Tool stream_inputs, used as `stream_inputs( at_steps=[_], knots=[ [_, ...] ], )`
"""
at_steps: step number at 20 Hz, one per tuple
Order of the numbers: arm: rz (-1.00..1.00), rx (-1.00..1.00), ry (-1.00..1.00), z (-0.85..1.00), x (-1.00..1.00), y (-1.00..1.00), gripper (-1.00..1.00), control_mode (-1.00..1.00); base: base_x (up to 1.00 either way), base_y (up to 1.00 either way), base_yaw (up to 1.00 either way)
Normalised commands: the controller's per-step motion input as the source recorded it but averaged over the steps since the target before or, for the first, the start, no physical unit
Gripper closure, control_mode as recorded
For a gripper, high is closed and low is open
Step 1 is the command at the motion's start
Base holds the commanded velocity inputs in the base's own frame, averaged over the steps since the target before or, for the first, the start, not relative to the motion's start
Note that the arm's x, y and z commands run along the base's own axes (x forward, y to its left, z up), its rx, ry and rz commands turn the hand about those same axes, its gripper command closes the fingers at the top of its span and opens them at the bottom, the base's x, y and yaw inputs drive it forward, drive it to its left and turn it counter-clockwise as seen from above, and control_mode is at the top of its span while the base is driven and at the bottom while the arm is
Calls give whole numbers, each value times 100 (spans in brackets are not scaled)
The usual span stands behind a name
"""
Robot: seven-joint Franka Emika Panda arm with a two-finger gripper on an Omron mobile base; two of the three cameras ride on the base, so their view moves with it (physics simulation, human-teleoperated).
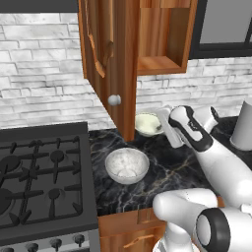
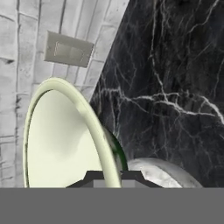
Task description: Pick up the bowls on the counter and stack them on top of one another in the open cabinet. Place the smaller bowl on top of the larger bowl.
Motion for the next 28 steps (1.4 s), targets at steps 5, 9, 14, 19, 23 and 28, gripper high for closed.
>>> stream_inputs(
  at_steps=[5, 9, 14, 19, 23, 28],
  knots=[
    [0, 3, 1, 25, -25, 0, 100, -100, 0, 0, 0],
    [-2, 3, 2, 21, -24, 0, 100, -100, 0, 0, 0],
    [-2, 1, 2, 11, -25, 1, 100, -100, 0, 0, 0],
    [-2, 0, 0, 5, -35, 7, 100, -100, 0, 0, 0],
    [-6, 0, 0, 8, -36, 6, 100, -100, 0, 0, 0],
    [-8, 0, 0, 10, -37, 3, 100, -100, 0, 0, 0]
  ],
)
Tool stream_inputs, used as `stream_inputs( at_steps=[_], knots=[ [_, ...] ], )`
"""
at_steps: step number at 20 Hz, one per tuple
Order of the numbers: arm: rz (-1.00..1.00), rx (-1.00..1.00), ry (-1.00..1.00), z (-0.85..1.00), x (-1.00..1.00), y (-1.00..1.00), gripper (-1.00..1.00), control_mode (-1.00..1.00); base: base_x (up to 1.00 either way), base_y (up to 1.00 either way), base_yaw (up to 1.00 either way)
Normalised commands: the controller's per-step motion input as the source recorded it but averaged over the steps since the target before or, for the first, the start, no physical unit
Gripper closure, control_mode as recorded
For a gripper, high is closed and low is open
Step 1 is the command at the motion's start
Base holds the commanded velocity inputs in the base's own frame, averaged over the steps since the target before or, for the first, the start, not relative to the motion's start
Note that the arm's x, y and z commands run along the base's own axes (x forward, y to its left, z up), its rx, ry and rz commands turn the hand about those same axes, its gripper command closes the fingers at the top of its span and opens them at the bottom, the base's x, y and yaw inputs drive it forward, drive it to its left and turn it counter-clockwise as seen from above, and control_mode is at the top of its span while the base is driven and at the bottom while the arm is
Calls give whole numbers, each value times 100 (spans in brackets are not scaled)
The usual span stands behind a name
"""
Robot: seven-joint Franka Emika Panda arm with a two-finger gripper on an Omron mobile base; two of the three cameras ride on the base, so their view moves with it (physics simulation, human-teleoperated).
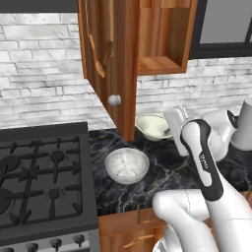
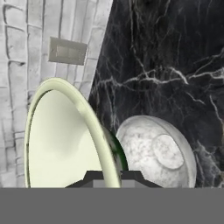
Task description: Pick up the bowls on the counter and stack them on top of one another in the open cabinet. Place the smaller bowl on top of the larger bowl.
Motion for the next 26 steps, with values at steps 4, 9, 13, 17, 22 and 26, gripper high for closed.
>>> stream_inputs(
  at_steps=[4, 9, 13, 17, 22, 26],
  knots=[
    [-6, 0, 0, 8, -37, 5, 100, -100, 0, 0, 0],
    [-2, 0, 4, 6, -29, 9, 100, -100, 0, 0, 0],
    [0, 0, 6, 6, -27, 9, 100, -100, 0, 0, 0],
    [0, 0, 6, 6, -29, 7, 100, -100, 0, 0, 0],
    [0, 0, 4, 3, -32, 8, 100, -100, 0, 0, 0],
    [0, 0, 0, 0, -34, 11, 100, -100, 0, 0, 0]
  ],
)
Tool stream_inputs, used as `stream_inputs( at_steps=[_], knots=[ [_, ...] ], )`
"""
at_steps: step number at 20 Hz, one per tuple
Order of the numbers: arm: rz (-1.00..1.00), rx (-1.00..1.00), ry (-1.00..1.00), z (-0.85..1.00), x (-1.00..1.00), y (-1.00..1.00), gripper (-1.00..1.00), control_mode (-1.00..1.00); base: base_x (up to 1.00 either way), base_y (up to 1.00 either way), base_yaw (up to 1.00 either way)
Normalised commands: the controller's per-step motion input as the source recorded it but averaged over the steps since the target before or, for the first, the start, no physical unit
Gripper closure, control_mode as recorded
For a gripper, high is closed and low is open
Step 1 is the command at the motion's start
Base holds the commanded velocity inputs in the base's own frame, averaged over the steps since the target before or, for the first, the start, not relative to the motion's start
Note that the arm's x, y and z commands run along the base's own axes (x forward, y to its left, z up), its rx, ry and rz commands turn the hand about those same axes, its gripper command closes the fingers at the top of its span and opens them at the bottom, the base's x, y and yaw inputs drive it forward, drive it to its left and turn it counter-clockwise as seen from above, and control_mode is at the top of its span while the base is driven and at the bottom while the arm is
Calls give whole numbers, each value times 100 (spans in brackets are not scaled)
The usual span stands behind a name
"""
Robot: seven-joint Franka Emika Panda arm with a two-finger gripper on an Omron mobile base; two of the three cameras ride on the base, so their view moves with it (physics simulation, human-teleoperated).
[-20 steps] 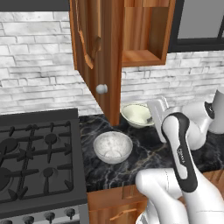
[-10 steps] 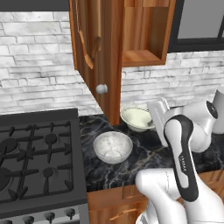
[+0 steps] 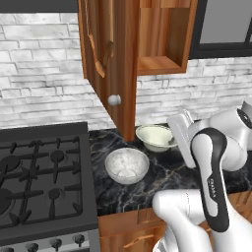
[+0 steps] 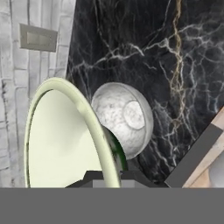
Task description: Pick up the bowls on the counter and stack them on top of one another in the open cabinet. Place the smaller bowl on top of the larger bowl.
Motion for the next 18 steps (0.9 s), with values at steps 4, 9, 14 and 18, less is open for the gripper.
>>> stream_inputs(
  at_steps=[4, 9, 14, 18],
  knots=[
    [0, 0, 0, 0, -34, 17, 100, -100, 0, 0, 0],
    [0, 0, 0, 0, -28, 21, 100, -100, 0, 0, 0],
    [0, 0, -1, -3, -25, 20, 100, -100, 0, 0, 0],
    [0, 0, -4, -17, -16, 3, 100, -100, 0, 0, 0]
  ],
)
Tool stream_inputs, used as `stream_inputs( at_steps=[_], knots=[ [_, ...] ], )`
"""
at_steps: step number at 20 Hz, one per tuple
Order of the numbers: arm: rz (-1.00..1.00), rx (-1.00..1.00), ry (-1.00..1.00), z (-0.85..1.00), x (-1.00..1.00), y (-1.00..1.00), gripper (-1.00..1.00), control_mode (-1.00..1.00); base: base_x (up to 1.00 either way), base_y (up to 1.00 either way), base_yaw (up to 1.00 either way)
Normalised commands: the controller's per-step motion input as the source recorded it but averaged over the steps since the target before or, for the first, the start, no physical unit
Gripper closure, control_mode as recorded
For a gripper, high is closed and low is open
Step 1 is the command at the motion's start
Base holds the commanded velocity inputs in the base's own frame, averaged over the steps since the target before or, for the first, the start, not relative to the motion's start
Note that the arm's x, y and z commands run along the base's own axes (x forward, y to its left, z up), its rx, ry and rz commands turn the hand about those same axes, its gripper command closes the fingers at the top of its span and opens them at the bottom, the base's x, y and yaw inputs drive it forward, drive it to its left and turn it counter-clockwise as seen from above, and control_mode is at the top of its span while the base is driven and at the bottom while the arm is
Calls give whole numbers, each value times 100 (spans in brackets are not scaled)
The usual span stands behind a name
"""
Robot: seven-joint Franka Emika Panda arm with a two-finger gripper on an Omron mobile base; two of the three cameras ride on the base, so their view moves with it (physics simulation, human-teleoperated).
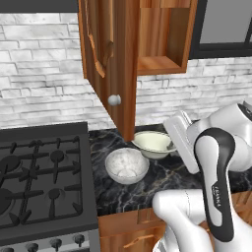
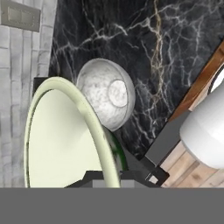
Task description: Pick up the bowls on the counter and stack them on top of one another in the open cabinet. Place the smaller bowl on top of the larger bowl.
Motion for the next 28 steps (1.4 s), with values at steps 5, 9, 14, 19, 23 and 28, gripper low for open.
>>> stream_inputs(
  at_steps=[5, 9, 14, 19, 23, 28],
  knots=[
    [0, -1, -6, -21, -16, 0, 100, -100, 0, 0, 0],
    [0, -2, -8, -15, -15, 1, 100, -100, 0, 0, 0],
    [0, -2, -9, -15, -11, 9, 100, -100, 0, 0, 0],
    [0, -2, -10, -23, -7, 12, 100, -100, 0, 0, 0],
    [0, -4, -9, -26, -4, 6, 100, -100, 0, 0, 0],
    [0, -5, -8, -31, 0, 4, 100, -100, 0, 0, 0]
  ],
)
